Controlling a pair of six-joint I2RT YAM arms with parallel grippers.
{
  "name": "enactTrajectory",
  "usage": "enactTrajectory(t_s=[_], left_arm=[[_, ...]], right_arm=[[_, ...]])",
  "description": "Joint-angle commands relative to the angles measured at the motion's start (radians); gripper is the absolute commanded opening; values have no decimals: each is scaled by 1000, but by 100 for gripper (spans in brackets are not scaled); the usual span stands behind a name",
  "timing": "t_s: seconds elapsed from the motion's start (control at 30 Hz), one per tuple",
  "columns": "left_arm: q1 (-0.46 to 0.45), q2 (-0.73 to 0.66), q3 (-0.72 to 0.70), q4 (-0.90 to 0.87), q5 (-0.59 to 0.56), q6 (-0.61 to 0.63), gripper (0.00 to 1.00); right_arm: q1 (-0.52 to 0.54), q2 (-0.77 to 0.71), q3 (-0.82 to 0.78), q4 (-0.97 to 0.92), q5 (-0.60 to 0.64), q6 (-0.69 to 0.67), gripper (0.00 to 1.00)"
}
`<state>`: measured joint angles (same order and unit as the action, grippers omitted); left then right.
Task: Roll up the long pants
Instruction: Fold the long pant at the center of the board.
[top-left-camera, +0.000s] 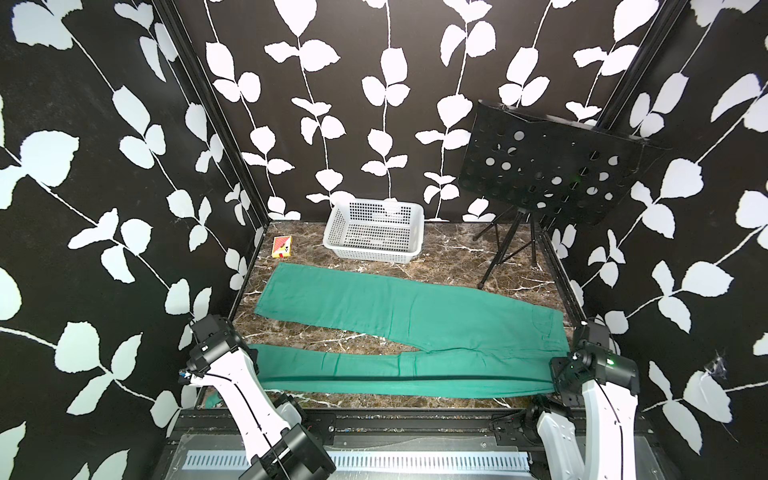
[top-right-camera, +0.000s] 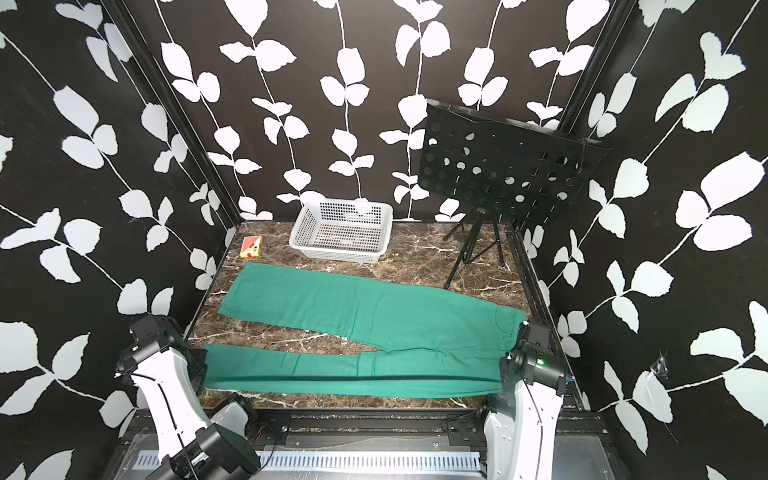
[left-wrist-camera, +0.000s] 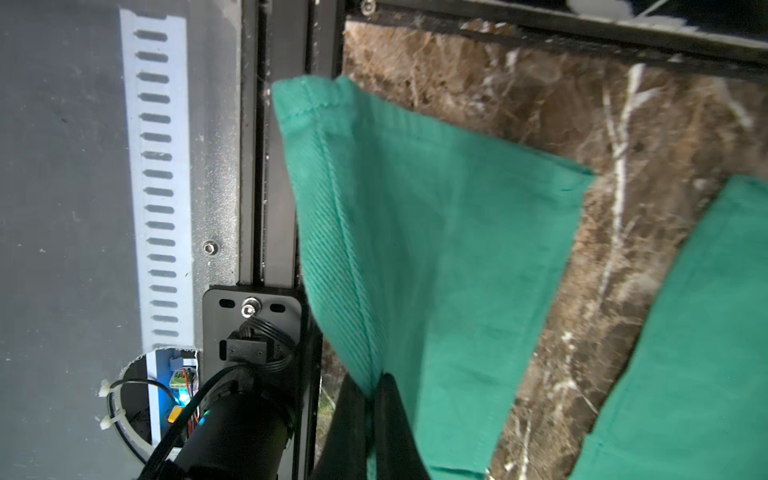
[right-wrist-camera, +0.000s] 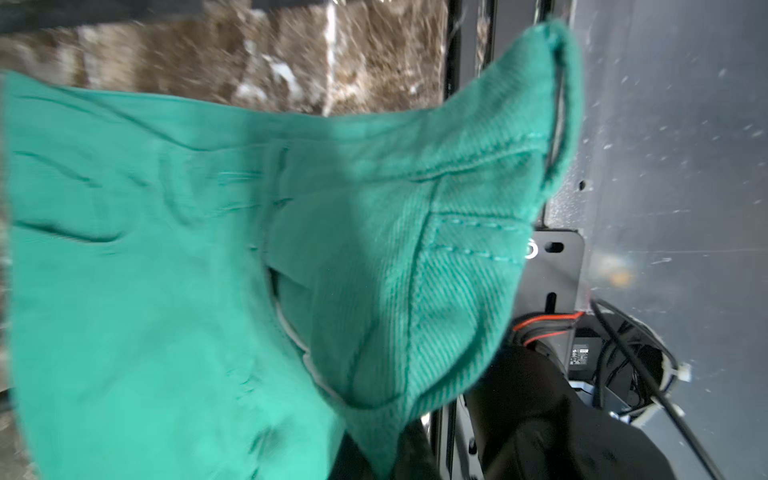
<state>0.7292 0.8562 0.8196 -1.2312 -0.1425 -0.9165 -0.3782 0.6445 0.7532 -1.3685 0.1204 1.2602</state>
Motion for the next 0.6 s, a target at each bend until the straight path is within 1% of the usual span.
enactTrajectory(t_s=[0.0,0.07,0.13,0.23,0.37,0.57], left_arm=[[1,5,73,97,-39,47,0],[-10,16,89,149,10,73,0],[-47,40,103,205,35,89,0],[-119,81,122,291,37,96,0],[-178,160,126,417,108,81,0],[-344,325,243,489,47,69,0]], right_arm=[[-3,4,93,33,165,-34,0],[-2,17,93,97,123,-65,0],[-2,40,76,175,58,-91,0],[-1,94,67,240,38,-104,0],[-1,175,60,329,-3,-143,0],[5,291,76,457,-50,-154,0]])
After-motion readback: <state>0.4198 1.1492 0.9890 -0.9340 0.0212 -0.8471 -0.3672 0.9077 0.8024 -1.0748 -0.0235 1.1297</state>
